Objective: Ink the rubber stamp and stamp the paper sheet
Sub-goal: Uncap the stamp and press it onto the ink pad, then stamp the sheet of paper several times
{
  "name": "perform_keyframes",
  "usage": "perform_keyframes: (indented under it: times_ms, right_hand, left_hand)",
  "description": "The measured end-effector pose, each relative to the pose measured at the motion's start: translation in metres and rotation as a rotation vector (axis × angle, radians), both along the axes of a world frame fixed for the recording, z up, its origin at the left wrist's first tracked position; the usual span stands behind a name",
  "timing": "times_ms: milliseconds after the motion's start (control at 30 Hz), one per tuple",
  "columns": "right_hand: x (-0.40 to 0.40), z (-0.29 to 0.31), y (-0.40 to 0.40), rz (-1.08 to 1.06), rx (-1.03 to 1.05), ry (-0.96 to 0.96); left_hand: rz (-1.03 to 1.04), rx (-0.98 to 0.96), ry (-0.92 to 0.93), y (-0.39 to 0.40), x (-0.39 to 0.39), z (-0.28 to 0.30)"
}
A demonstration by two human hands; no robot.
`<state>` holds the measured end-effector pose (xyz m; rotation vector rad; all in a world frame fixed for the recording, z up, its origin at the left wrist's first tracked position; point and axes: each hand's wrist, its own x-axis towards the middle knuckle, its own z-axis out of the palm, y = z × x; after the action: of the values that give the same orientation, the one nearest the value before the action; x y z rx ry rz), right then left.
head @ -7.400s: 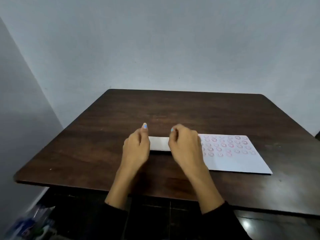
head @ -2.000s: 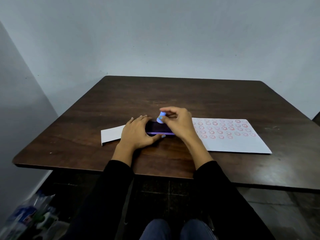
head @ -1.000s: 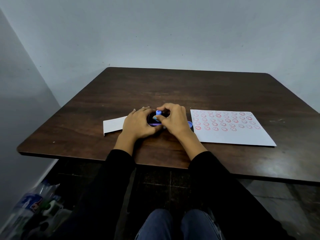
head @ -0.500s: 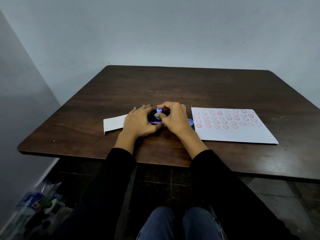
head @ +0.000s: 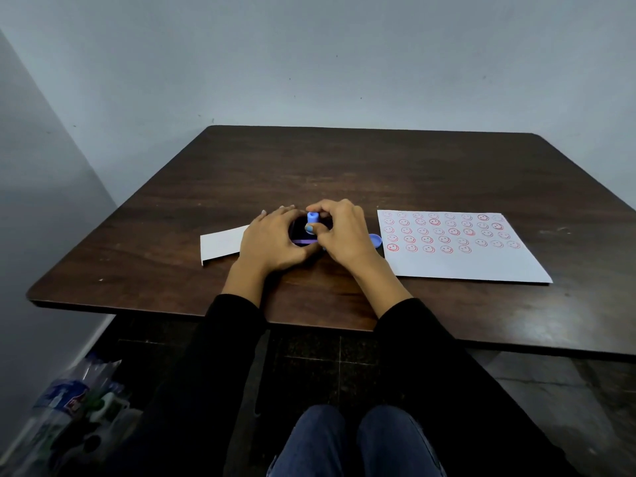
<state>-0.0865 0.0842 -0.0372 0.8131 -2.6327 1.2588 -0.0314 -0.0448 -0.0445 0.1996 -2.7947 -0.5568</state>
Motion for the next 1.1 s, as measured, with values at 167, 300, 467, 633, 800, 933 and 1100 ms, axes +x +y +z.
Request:
perform_keyframes:
  times_ms: [167,300,467,633,800,933,1100]
  right_hand:
    - [0.001,0.000,-0.001,-0.039,-0.027,-0.006]
    - [0.008,0.005,0.002,-0.024,-0.012,-0.003]
    - [0.003,0.033,0.058,-0.171,-0.618,-0.098]
    - [-0.020,0.042,0.157,-0.411,-1.021,-0.283]
    - [-0.023,0.021,0.197,-0.579,-0.987,-0.381]
    - [-0.022,0.010,0.203,-0.574,-0.934,-0.415]
    - [-0.024,0.004,0.203,-0.569,-0.904,-0.374]
  left_hand:
    - [-0.010,-0.023,0.006,0.002,0.001,0.000]
    - [-0.021,-0.056,0.006,0.004,0.003,0.002]
    - [0.045,-0.048,0.146,0.013,0.004,0.007]
    - [-0.097,-0.017,0.185,0.074,-0.004,0.012]
    - [-0.151,-0.176,0.075,0.111,-0.016,0.003]
    - [-0.085,-0.232,0.096,0.105,-0.011,-0.004]
    - [-0.093,-0.125,0.122,0.114,-0.011,0.003]
